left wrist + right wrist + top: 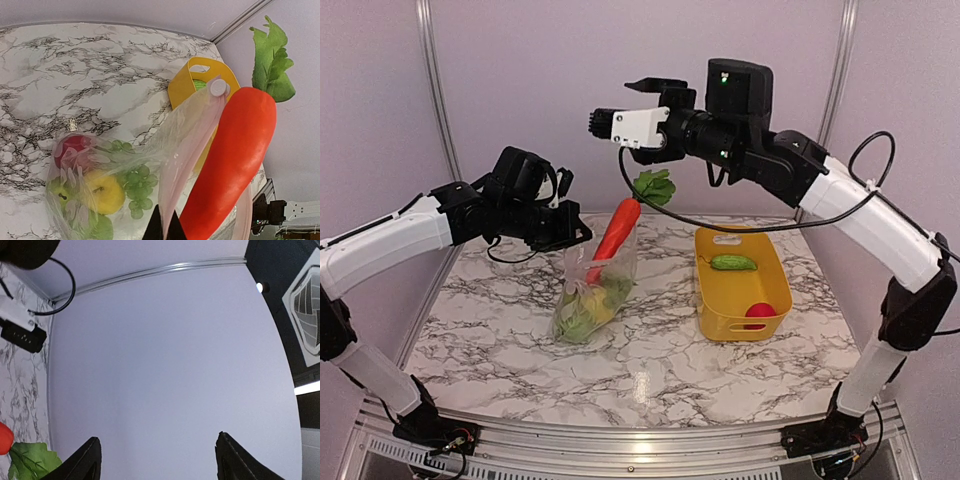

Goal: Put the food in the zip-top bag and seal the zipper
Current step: Place the fake vegetable in the zipper food storage bag, then adjust the fake vegetable in the zipper food storage bag.

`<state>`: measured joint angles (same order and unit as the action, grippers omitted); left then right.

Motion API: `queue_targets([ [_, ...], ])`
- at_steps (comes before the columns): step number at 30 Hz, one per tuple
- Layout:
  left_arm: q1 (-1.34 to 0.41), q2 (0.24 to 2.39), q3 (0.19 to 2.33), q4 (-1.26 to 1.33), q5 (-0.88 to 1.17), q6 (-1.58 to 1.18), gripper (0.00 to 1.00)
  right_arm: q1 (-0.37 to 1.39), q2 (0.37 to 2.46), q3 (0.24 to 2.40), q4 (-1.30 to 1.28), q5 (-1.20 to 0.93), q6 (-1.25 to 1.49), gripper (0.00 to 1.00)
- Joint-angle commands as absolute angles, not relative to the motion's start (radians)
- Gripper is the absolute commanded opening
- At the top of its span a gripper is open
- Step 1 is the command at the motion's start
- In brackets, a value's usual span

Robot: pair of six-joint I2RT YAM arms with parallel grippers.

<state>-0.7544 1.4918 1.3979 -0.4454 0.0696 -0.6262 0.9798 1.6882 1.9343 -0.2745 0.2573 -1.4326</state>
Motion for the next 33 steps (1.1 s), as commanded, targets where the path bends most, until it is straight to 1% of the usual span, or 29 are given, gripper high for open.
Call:
queue_targets([
  [1, -0.752, 1.503, 1.431, -0.447, 0.052, -0.6, 0.0, 0.886, 1.705, 2.162, -0.535, 0.069, -0.829, 0.74],
  [7, -0.751, 1.509, 1.44, -0.461, 0.048, -0.601, 0.0, 0.782, 1.668, 2.09, -0.546, -0.116, -0.469, 0.71],
  [13, -0.751, 1.509, 1.45, -0.485, 0.037, -0.601, 0.0, 0.614, 1.711, 2.078, -0.566, -0.409, -0.072, 0.67],
  [16, -0.752, 1.507, 1.452, -0.492, 0.034, -0.601, 0.0, 0.548, 1.739, 2.042, -0.551, -0.561, 0.07, 0.65],
  [17, -0.752, 1.507, 1.454, -0.495, 0.033, -0.601, 0.0, 0.533, 1.743, 2.019, -0.541, -0.603, 0.106, 0.66],
  [21, -0.752, 1.506, 1.453, -0.5, 0.032, -0.601, 0.0, 0.52, 1.766, 1.973, -0.508, -0.742, 0.161, 0.73],
  [24, -0.751, 1.503, 1.45, -0.499, 0.031, -0.604, 0.0, 0.519, 1.782, 1.939, -0.492, -0.772, 0.199, 0.8],
  [28, -0.752, 1.498, 1.447, -0.495, 0.032, -0.61, 0.0, 0.519, 1.821, 1.927, -0.479, -0.777, 0.233, 0.83],
  [33, -0.751, 1.492, 1.445, -0.494, 0.031, -0.612, 0.0, 0.52, 1.869, 1.923, -0.485, -0.748, 0.236, 0.83],
])
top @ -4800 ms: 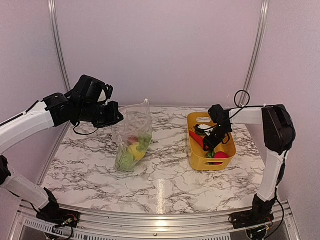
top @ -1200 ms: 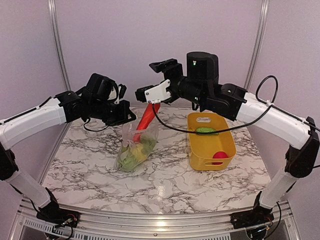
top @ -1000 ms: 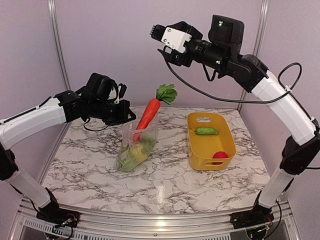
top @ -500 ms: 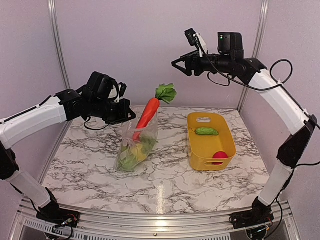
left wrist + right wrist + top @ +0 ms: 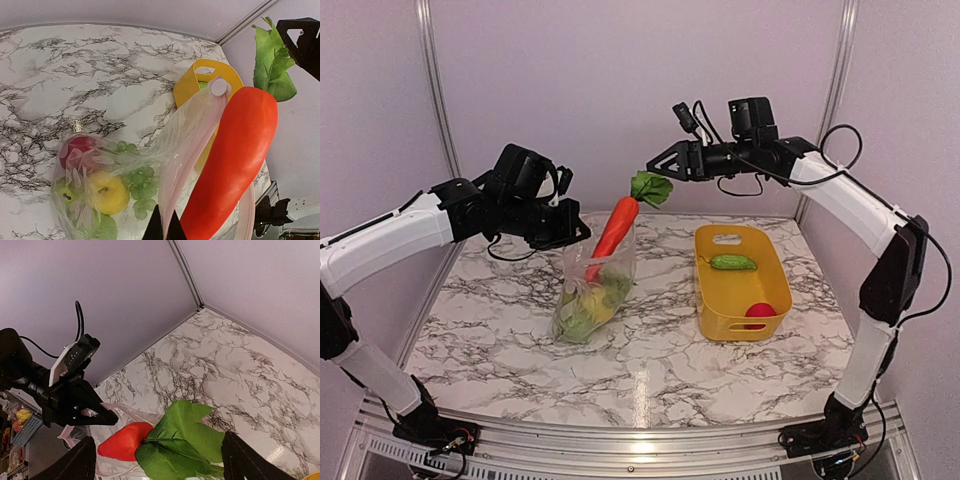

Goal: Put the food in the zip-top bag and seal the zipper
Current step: Adjust the fake vegetable in the zipper food storage bag.

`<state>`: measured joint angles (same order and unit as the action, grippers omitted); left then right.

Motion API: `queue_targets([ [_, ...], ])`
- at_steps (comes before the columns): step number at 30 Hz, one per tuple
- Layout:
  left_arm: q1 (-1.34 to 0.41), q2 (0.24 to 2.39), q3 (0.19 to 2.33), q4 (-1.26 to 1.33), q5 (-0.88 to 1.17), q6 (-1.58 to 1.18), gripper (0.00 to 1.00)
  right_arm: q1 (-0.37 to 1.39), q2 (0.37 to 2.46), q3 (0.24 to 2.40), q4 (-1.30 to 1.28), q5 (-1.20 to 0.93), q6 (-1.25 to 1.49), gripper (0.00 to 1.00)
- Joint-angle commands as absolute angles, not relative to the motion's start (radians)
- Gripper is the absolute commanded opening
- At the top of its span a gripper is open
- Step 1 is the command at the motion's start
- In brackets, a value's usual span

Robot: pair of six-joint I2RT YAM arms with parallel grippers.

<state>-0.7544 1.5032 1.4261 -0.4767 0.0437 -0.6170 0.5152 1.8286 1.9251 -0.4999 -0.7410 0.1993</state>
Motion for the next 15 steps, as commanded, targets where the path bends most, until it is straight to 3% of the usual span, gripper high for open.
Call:
queue_targets([
  [1, -0.752, 1.491, 1.445, -0.494, 0.031, -0.612, 0.0, 0.519, 1.878, 1.921, -0.485, -0.745, 0.236, 0.83],
  [8, -0.752, 1.482, 1.441, -0.493, 0.028, -0.618, 0.0, 0.521, 1.923, 1.926, -0.476, -0.761, 0.242, 0.83],
  [10, -0.752, 1.48, 1.436, -0.491, 0.026, -0.621, 0.0, 0.526, 1.927, 1.922, -0.476, -0.774, 0.24, 0.79],
  [15, -0.752, 1.472, 1.416, -0.476, 0.022, -0.626, 0.0, 0.539, 1.908, 1.912, -0.441, -0.825, 0.235, 0.51],
])
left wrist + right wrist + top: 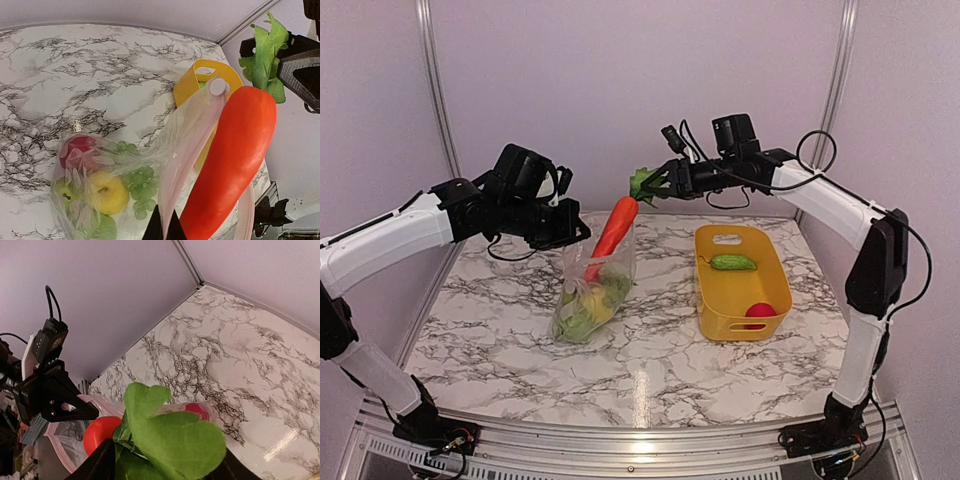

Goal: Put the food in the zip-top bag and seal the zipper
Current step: Adjust the fake vegetable in the zipper food storage bag.

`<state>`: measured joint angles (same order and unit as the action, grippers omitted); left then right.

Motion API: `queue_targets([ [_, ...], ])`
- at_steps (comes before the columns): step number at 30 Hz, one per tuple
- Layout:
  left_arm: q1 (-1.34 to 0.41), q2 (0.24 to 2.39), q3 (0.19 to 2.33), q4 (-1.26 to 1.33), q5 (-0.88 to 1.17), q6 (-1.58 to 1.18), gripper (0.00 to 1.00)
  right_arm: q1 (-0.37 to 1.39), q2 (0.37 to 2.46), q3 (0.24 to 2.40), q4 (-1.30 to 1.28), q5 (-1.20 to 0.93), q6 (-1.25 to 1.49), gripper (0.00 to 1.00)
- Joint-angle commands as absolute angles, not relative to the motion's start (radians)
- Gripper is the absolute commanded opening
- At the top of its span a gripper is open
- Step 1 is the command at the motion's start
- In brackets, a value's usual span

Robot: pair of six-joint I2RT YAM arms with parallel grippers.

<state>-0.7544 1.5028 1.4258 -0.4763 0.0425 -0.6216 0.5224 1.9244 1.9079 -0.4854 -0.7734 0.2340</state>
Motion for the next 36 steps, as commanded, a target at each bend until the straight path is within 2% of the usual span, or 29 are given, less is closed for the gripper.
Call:
queue_targets([
  [1, -0.751, 1.472, 1.415, -0.475, 0.022, -0.628, 0.0, 0.541, 1.905, 1.919, -0.431, -0.836, 0.233, 0.44],
  [3, -0.751, 1.472, 1.413, -0.473, 0.025, -0.632, 0.0, 0.549, 1.9, 1.948, -0.424, -0.84, 0.219, 0.24],
  [5, -0.752, 1.472, 1.413, -0.472, 0.025, -0.631, 0.0, 0.558, 1.893, 1.988, -0.428, -0.826, 0.188, 0.13],
  [11, -0.751, 1.46, 1.418, -0.473, 0.019, -0.637, 0.0, 0.609, 1.863, 2.079, -0.493, -0.719, 0.031, 0.05],
  [17, -0.751, 1.449, 1.441, -0.47, 0.014, -0.65, 0.0, 0.686, 1.822, 2.037, -0.523, -0.645, -0.066, 0.03],
  [30, -0.751, 1.434, 1.49, -0.457, 0.02, -0.696, 0.0, 0.743, 1.867, 2.058, -0.472, -0.676, -0.006, 0.02],
  [36, -0.752, 1.416, 1.484, -0.459, 0.01, -0.701, 0.0, 0.766, 1.887, 2.03, -0.499, -0.61, -0.045, 0.02],
])
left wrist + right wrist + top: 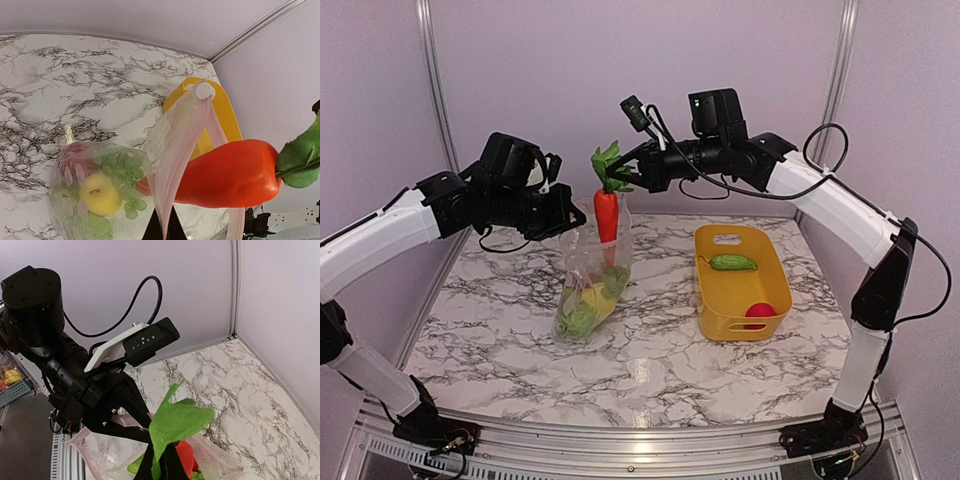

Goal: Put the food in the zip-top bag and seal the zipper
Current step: Adjust the fake vegetable in the zipper food storage bag.

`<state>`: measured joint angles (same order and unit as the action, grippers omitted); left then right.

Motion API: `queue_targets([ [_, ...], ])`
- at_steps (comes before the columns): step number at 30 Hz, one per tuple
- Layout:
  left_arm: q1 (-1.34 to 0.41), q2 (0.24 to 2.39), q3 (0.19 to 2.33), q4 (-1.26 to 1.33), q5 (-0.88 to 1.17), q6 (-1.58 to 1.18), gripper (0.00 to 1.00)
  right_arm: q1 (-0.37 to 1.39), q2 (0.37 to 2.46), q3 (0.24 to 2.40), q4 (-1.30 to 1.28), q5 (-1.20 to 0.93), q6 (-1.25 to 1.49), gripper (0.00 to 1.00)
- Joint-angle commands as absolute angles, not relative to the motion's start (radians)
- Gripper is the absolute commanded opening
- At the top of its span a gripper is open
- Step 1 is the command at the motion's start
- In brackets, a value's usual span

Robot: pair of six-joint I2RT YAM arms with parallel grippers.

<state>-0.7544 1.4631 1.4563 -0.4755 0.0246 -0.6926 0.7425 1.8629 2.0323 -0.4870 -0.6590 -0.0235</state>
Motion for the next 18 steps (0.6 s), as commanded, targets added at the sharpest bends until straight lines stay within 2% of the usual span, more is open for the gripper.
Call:
queue_targets([
  [1, -0.752, 1.416, 1.481, -0.458, 0.009, -0.7, 0.0, 0.767, 1.889, 2.021, -0.5, -0.6, -0.042, 0.02],
  [6, -0.752, 1.417, 1.466, -0.448, 0.011, -0.703, 0.0, 0.771, 1.903, 1.981, -0.505, -0.592, 0.033, 0.02],
  [11, -0.751, 1.416, 1.452, -0.441, 0.005, -0.697, 0.0, 0.796, 1.895, 1.933, -0.5, -0.712, 0.048, 0.04],
  [18, -0.752, 1.405, 1.433, -0.437, 0.005, -0.698, 0.0, 0.81, 1.891, 1.915, -0.529, -0.586, 0.002, 0.01],
])
